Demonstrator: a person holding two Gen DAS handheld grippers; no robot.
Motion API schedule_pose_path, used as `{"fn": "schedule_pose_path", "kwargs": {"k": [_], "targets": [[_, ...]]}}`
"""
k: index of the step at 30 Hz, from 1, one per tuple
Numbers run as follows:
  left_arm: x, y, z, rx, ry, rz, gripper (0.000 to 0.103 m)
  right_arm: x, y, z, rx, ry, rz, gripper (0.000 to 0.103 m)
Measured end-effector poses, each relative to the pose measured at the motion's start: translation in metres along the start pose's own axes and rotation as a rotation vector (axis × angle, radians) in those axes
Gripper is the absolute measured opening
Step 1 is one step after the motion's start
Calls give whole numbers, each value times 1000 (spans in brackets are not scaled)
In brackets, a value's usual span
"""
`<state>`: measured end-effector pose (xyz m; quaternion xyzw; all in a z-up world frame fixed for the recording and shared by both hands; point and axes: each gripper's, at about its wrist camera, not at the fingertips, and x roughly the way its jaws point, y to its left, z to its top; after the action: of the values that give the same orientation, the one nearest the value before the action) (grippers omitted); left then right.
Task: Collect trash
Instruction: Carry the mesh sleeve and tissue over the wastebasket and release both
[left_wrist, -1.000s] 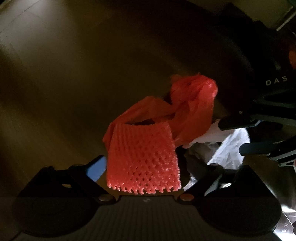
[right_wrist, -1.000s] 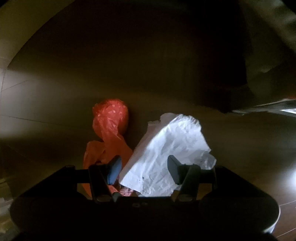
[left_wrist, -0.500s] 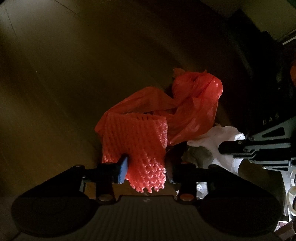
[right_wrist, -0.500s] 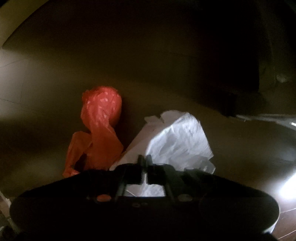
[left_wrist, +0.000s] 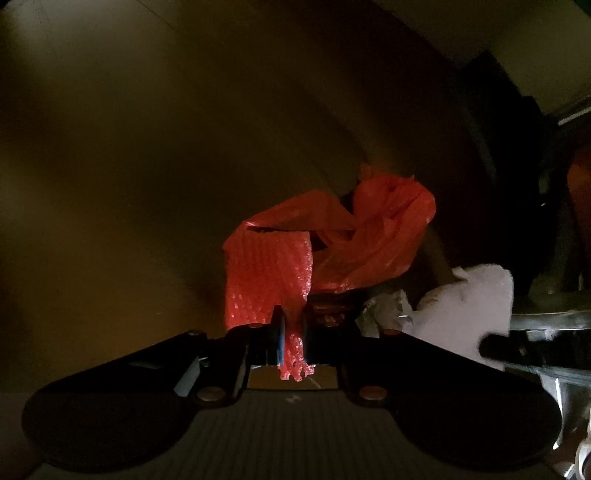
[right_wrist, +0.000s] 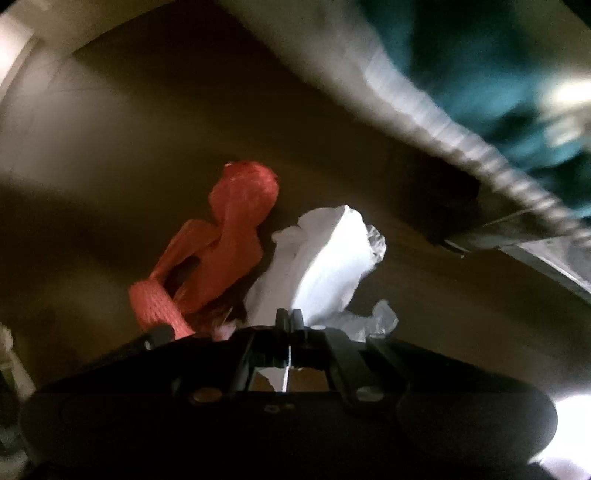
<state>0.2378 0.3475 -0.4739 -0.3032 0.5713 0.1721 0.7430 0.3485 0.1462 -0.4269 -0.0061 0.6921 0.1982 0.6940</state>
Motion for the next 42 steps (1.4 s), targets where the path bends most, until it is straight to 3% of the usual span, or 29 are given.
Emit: {"fn": "schedule_pose_path", "kwargs": {"k": [6,15,26,32,42], "targets": [[-55,-2,-4,18,-15,7,8,-49,-8,-30,-54,-24,11,0],[-158,-28,-17,83,-99,-67,8,-148,-14,-86,-134,-119,21,0],[-290,-92,-17,216,-269,-139,8,-307,-15,-144,-365,-394,-38,0],[-371,-137,-31,305,-339,-190,8,-391,-18,-169,-416,-552,-48,0],[-483,-257,-61,471,-466,-316,8,-524,-25,-170,-450,-798,-53,0]]}}
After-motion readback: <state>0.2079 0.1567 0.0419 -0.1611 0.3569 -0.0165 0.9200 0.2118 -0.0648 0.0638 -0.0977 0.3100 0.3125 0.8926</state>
